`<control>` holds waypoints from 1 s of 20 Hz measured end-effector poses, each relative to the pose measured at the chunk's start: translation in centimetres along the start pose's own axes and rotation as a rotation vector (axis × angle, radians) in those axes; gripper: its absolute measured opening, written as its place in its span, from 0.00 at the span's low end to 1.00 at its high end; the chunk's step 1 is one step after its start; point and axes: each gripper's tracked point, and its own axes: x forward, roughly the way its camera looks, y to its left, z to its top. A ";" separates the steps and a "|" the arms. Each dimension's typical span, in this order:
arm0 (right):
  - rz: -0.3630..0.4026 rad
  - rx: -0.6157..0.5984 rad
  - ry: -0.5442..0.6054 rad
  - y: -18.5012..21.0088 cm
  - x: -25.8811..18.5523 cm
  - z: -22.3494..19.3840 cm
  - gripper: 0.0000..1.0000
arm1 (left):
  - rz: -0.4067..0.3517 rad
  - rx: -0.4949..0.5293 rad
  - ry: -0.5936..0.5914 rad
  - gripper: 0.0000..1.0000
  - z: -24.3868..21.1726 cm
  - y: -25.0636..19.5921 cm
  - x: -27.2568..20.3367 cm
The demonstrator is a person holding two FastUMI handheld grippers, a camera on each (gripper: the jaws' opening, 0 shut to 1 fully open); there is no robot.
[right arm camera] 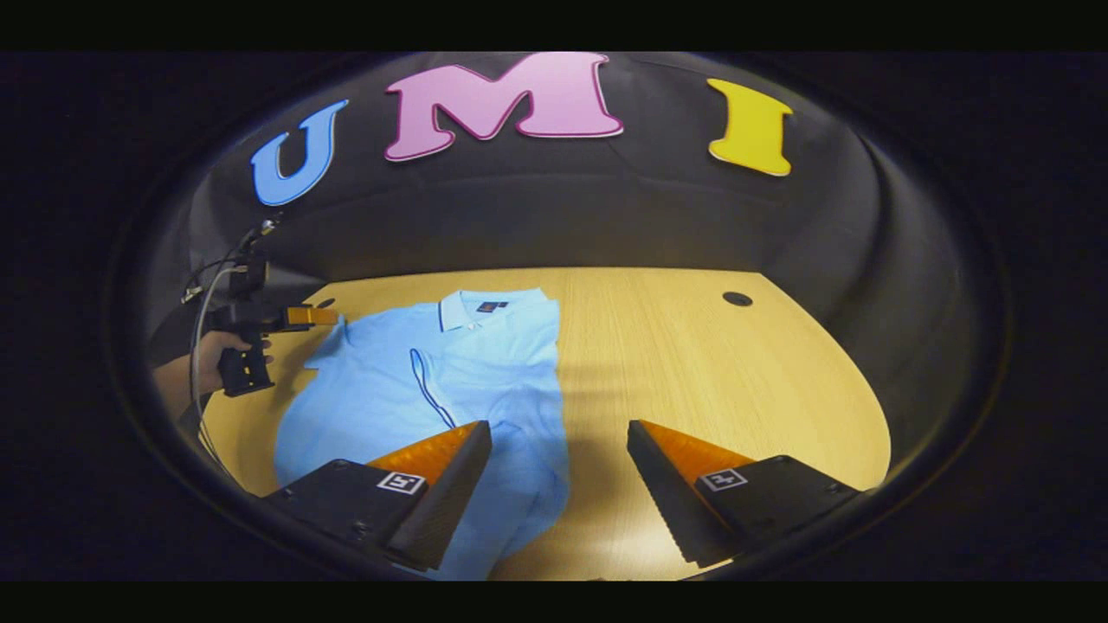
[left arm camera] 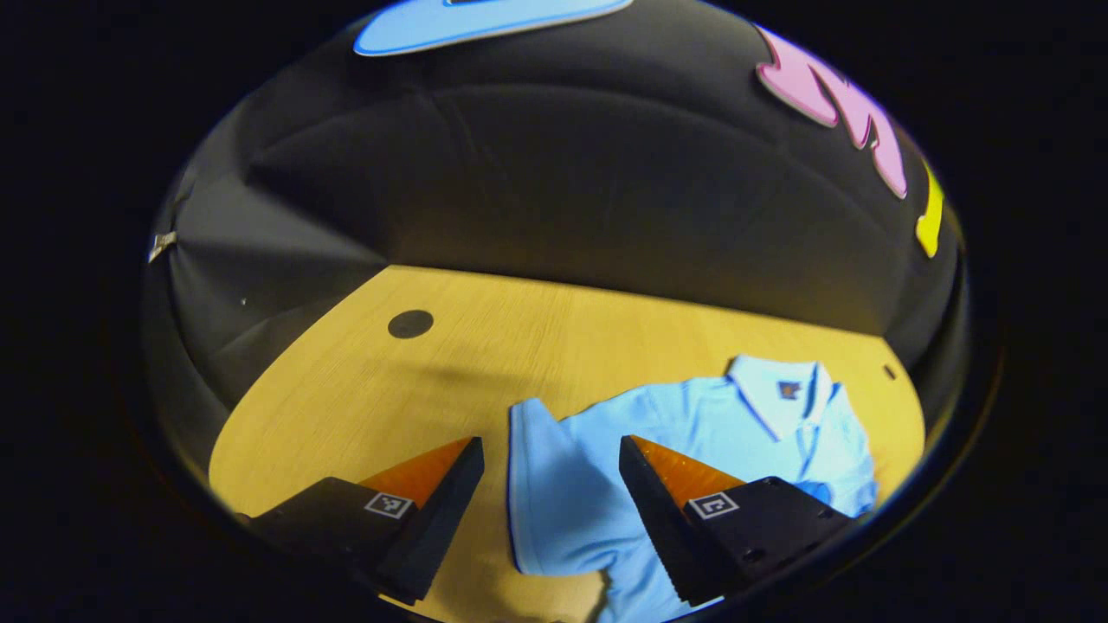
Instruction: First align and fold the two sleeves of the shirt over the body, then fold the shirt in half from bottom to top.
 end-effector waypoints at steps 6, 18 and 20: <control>0.016 -0.020 0.065 0.0 -0.1 -3.5 0.98 | -0.006 0.012 0.049 0.97 -0.6 -1.2 2.3; 0.051 0.039 0.036 0.1 0.9 -2.8 0.92 | -0.059 -0.034 0.062 0.06 -0.2 -3.9 0.7; 0.037 0.058 0.016 -0.6 0.7 -2.4 0.92 | -0.052 -0.011 0.021 0.11 1.7 -4.4 -0.5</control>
